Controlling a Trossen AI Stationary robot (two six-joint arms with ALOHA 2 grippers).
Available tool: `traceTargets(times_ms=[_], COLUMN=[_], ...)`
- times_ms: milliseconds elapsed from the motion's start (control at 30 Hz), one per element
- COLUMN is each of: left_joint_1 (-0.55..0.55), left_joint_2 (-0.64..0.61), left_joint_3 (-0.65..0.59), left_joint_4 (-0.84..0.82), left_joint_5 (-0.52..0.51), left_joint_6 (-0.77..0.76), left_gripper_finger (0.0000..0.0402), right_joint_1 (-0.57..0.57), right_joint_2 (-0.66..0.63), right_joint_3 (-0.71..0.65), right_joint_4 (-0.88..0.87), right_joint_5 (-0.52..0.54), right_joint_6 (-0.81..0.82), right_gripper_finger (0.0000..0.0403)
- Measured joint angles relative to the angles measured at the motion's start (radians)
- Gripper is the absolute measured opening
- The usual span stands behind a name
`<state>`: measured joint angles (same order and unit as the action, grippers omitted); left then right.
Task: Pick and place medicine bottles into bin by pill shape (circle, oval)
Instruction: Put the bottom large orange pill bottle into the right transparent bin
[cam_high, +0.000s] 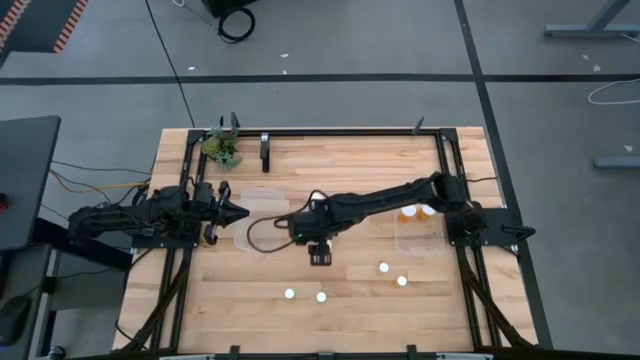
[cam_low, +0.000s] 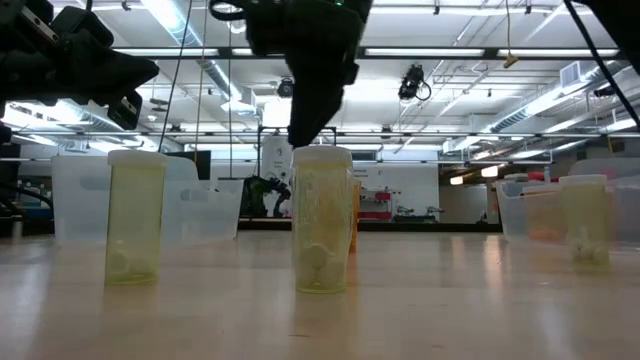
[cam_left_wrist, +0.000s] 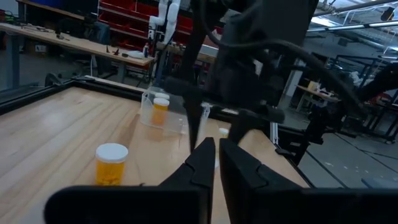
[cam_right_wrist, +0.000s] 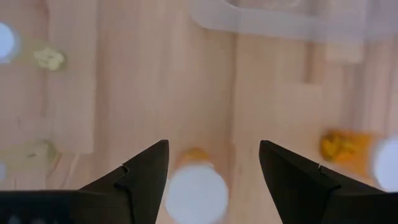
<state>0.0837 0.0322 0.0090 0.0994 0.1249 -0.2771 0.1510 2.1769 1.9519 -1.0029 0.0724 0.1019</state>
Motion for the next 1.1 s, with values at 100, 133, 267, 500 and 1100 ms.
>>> traceTargets(times_ms=[100, 133, 267, 500, 1100], left_joint_1=[0.0, 0.0, 0.0, 0.0, 0.0], left_joint_2=[0.0, 0.0, 0.0, 0.0, 0.0], left_joint_3=[0.0, 0.0, 0.0, 0.0, 0.0], left_joint_4=[-0.001, -0.003, -0.002, -0.001, 0.0], left_joint_5=[0.0, 0.0, 0.0, 0.0, 0.0], left_joint_6=[0.0, 0.0, 0.0, 0.0, 0.0], left_gripper_finger=[0.0025, 0.0025, 0.003, 0.0035, 0.0036], right_joint_1=[0.017, 0.021, 0.03, 0.03, 0.02], right_joint_2=[0.043, 0.054, 0.09, 0.117, 0.117], right_joint_3=[0.028, 0.029, 0.03, 0.03, -0.02], right_joint_4=[0.005, 0.009, 0.012, -0.049, -0.109], right_joint_5=[0.0, 0.0, 0.0, 0.063, 0.021], right_joint_6=[-0.023, -0.027, -0.041, -0.076, -0.034], right_gripper_finger=[0.0257, 0.0257, 0.0257, 0.0257, 0.0257])
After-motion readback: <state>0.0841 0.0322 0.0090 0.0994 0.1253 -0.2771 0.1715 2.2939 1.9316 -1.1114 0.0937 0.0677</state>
